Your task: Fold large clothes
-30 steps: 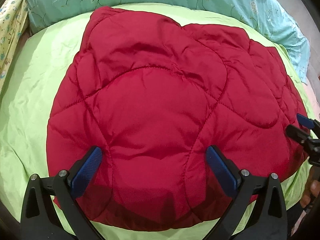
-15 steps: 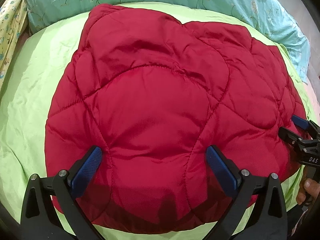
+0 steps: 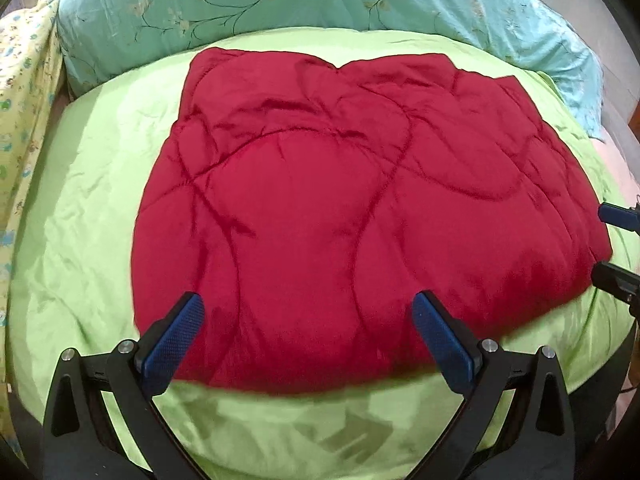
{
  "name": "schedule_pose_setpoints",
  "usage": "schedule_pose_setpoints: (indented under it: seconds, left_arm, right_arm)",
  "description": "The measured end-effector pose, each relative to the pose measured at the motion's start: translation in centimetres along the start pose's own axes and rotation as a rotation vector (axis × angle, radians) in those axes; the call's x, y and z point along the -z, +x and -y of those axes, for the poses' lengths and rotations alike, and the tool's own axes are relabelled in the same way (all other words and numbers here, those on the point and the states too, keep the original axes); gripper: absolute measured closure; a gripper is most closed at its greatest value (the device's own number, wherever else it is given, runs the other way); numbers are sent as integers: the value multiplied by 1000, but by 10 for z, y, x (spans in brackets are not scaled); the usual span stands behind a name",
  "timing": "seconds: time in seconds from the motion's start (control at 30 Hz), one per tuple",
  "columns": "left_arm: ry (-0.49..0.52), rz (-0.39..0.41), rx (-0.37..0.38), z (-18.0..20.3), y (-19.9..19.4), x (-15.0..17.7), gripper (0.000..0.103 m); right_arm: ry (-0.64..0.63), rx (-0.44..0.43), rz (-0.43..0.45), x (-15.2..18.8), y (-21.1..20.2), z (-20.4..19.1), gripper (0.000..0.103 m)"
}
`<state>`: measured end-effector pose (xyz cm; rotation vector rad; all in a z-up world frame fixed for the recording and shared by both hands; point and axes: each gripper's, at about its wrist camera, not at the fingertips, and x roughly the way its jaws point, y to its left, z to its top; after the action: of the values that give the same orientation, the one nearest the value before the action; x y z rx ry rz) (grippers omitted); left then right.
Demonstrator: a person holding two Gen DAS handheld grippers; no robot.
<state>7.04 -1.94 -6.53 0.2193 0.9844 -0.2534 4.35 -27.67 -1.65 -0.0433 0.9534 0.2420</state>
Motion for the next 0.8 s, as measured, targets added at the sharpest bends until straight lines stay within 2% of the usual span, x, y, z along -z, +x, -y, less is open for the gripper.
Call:
schedule_pose_setpoints:
  seconds: [0.13,0.3,0.47,0.63,0.7,0.8]
  left_arm:
    - [4,6,6,2,-13,23,0]
    - [21,-31,-24,6,-10,43,0]
    - [40,-24,-25,9,-25,50,0]
    - [28,57,-71,14,-73,33,0]
    - [-9,75,-69,13,-88,29,0]
    - [-64,91,-76,15,-103,28,0]
  right_arm:
    - [-23,-12,-31,17,-3,-8,0]
    - [-5,-30,-109,43,7,-11,0]
    - [2,-50,-153,54,5,-19,0]
    - [-28,-9,-95,35,-39,-31,0]
    - [-6,9,-56,27,-59,-35,0]
    - [85,-15,22,20,-82,-36,0]
